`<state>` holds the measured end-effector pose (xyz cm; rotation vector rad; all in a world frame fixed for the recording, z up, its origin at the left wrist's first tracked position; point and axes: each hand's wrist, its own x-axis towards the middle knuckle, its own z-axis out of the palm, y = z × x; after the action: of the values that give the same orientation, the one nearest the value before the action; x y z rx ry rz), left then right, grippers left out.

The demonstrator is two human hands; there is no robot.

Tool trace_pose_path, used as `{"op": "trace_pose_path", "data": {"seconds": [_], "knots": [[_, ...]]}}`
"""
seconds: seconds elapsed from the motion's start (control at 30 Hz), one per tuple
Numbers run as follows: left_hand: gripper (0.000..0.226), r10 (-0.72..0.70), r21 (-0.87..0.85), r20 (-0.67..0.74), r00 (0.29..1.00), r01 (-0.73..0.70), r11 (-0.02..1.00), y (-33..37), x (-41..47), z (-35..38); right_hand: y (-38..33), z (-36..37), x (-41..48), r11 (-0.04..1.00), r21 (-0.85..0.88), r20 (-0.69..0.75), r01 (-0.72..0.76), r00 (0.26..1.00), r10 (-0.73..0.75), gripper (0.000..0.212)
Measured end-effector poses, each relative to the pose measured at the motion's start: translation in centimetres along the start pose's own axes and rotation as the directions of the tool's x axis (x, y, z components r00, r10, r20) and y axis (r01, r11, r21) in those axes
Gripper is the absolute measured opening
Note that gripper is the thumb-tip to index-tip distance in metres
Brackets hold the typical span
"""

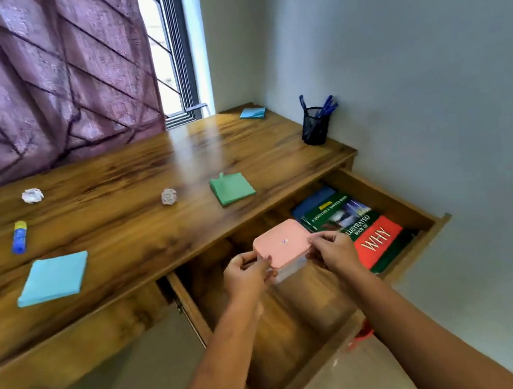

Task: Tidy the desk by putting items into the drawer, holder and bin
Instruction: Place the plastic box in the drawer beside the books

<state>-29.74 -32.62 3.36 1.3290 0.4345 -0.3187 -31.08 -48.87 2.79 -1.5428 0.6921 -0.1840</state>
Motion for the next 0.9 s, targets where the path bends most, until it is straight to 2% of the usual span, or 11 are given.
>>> {"op": "trace_pose_path", "data": {"seconds": [0.13, 0.27, 0.47, 0.63, 0.9], "knots": [[0.021, -0.053, 0.054, -0.030, 0.998, 0.054, 0.997, -3.0, -1.7, 0.1, 2.3, -2.3, -1.3, 0.989, -0.140, 0.054, -0.048, 0.997, 0.056, 0.008], [0.023, -0.057, 0.113, -0.079, 0.995, 0.066, 0.991, -4.5, -1.6, -0.2, 3.8, -2.5, -0.3, 0.942, -0.336, 0.085, 0.017, 0.996, 0.013, 0.006], [0.026, -0.101, 0.141, -0.119, 0.988, 0.117, 0.983, -6.6, -0.2, -1.1, 6.0, -1.8, -0.1, 0.816, -0.575, 0.092, 0.060, 0.996, -0.008, 0.023], [0.038, -0.129, 0.130, -0.098, 0.987, 0.142, 0.981, -8.4, 0.3, -1.2, 6.8, -2.1, 0.4, 0.762, -0.642, 0.101, 0.088, 0.994, -0.030, 0.027], [0.038, -0.081, 0.164, -0.092, 0.992, 0.095, 0.982, -8.6, 1.7, -0.6, 7.2, -2.2, 1.3, 0.718, -0.684, 0.099, 0.128, 0.992, -0.082, 0.028]]}}
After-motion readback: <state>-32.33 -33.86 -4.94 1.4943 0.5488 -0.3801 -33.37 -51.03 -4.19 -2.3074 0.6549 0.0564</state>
